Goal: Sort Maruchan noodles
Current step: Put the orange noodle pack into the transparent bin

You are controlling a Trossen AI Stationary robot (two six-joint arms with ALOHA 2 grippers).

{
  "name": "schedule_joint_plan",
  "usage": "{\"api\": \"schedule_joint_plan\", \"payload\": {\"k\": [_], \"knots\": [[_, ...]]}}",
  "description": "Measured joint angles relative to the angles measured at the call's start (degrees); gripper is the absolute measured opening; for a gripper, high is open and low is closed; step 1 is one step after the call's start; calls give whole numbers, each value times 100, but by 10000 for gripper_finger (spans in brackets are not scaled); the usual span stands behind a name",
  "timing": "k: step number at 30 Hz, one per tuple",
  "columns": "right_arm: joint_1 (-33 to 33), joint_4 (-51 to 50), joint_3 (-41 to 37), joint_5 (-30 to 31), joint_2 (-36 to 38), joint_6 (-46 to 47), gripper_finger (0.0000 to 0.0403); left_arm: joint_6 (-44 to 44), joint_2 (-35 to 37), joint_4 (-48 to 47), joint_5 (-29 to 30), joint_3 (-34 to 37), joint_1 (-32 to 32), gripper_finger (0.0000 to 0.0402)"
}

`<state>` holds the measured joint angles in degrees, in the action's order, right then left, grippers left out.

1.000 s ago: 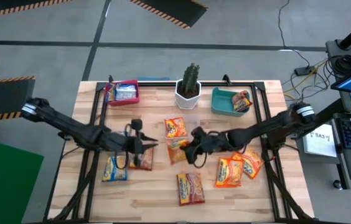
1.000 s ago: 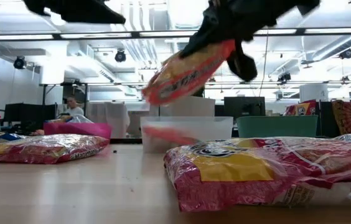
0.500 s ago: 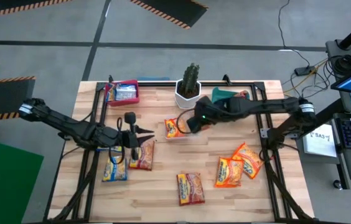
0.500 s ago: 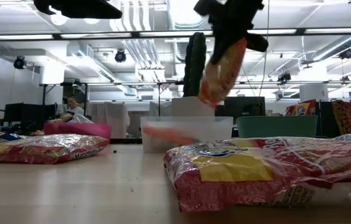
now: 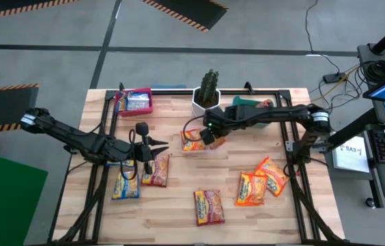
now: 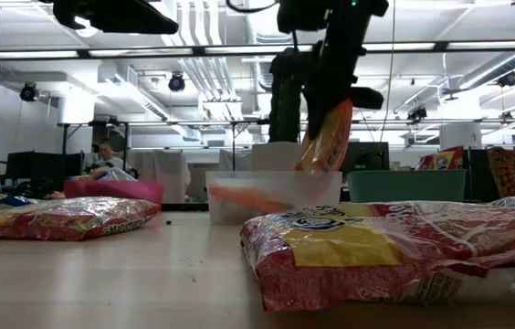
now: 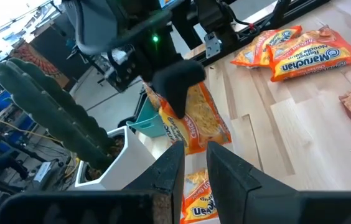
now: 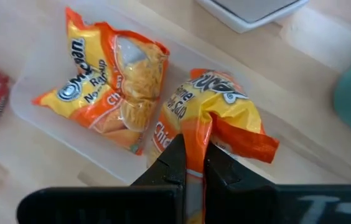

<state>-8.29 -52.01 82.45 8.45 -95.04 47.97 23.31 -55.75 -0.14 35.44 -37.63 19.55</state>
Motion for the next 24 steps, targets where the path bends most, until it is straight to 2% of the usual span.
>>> {"api": "schedule_joint_plan", "payload": {"k": [15, 19, 24], "knots": [[1, 35, 50, 252, -527, -150, 17, -7, -20, 2, 2, -1, 0, 52], [2, 26, 50, 449, -522, -161, 46, -31, -20, 2, 2, -2, 0, 52], [2, 33, 50, 507, -512, -155, 101, -31, -20, 2, 1, -2, 0, 52]]}}
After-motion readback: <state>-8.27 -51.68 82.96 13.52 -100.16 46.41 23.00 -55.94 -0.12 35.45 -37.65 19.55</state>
